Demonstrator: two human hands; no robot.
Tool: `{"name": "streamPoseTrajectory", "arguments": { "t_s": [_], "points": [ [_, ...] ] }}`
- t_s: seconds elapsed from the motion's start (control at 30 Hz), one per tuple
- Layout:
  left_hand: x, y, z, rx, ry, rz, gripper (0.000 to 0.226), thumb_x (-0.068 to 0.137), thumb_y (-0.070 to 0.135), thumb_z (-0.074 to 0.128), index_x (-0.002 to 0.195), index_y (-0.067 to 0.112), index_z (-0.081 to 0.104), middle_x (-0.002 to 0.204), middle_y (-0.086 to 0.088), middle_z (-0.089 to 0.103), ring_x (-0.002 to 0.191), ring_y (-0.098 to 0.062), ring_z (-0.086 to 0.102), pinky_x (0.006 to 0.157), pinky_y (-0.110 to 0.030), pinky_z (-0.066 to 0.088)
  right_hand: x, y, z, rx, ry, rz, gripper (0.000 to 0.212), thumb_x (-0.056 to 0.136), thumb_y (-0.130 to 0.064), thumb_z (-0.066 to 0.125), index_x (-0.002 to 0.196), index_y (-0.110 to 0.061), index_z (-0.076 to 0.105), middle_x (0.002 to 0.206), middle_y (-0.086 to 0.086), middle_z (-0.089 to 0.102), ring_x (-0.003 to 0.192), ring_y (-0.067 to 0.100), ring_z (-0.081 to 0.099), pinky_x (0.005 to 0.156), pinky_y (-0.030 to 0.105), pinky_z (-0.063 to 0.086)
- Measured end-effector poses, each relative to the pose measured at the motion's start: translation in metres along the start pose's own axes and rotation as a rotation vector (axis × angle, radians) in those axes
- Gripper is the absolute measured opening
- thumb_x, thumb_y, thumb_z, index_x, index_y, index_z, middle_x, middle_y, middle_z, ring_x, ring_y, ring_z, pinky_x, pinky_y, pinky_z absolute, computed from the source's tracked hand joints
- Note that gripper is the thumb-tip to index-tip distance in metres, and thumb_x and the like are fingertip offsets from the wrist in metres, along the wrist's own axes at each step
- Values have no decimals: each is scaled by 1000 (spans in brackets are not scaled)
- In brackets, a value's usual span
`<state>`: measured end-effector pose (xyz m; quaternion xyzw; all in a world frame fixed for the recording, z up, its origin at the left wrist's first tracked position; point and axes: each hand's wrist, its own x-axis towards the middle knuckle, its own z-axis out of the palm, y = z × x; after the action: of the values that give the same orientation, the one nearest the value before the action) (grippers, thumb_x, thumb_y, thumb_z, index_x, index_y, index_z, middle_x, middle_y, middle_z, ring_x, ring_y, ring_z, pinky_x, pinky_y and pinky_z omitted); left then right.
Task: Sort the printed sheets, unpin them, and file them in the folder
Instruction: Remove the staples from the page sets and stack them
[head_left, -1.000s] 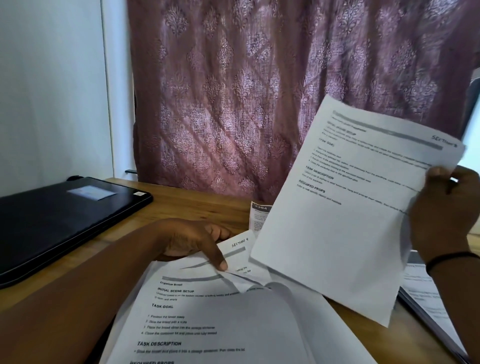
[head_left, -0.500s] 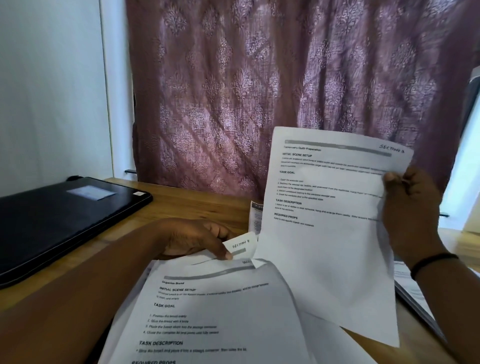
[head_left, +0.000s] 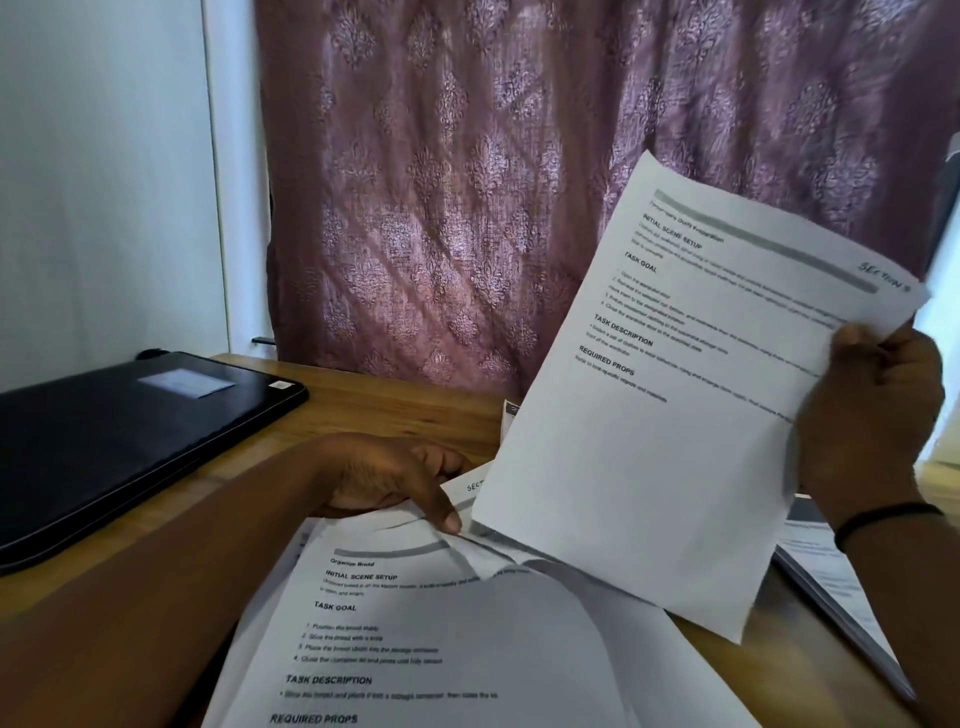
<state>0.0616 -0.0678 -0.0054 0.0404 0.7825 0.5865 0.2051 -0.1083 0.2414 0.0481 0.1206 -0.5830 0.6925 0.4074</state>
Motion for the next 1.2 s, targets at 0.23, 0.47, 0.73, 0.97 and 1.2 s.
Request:
{"name": "streamPoseTrajectory", "arguments": {
  "t_s": [0.23, 0.47, 0.73, 0.97, 1.2],
  "points": [
    [-1, 6, 3, -30, 18, -64, 53, 79, -5, 63, 130, 5, 54, 132, -15, 59, 120, -35, 55, 92, -37, 54, -1, -11, 0, 16, 58, -204, 7, 95, -31, 43, 89, -32, 47, 88, -20, 54, 85, -2, 55, 82, 13, 42],
    [0, 3, 1, -20, 50, -66, 55, 79, -3, 64, 132, 4, 53, 134, -16, 57, 127, -41, 49, 106, -52, 40, -2, -4, -1, -131, 11, -200, 11, 92, -36, 45, 81, -40, 46, 109, 14, 62, 102, 23, 57, 88, 27, 43],
    [0, 4, 2, 5, 59, -76, 53, 79, -3, 66, 130, 7, 55, 132, -14, 59, 125, -39, 51, 107, -55, 38, -5, 2, -2, -259, -32, -209, 10, 95, -29, 42, 87, -34, 46, 91, 1, 54, 98, 31, 55, 81, 32, 38],
    [-1, 4, 4, 14, 84, -72, 53, 79, -3, 66, 130, 6, 55, 132, -14, 59, 125, -39, 51, 106, -55, 38, -11, -4, -1, -209, -68, -230, 22, 99, -22, 43, 106, -4, 55, 100, 17, 61, 93, 27, 54, 75, 19, 31],
    [1, 2, 2, 29, 91, -57, 54, 80, -1, 68, 131, 8, 54, 135, -13, 57, 127, -39, 49, 109, -57, 35, -17, -11, 2, -196, -117, -165, 12, 99, -20, 45, 92, -26, 54, 97, 2, 54, 89, 13, 48, 73, 17, 31]
  ]
}}
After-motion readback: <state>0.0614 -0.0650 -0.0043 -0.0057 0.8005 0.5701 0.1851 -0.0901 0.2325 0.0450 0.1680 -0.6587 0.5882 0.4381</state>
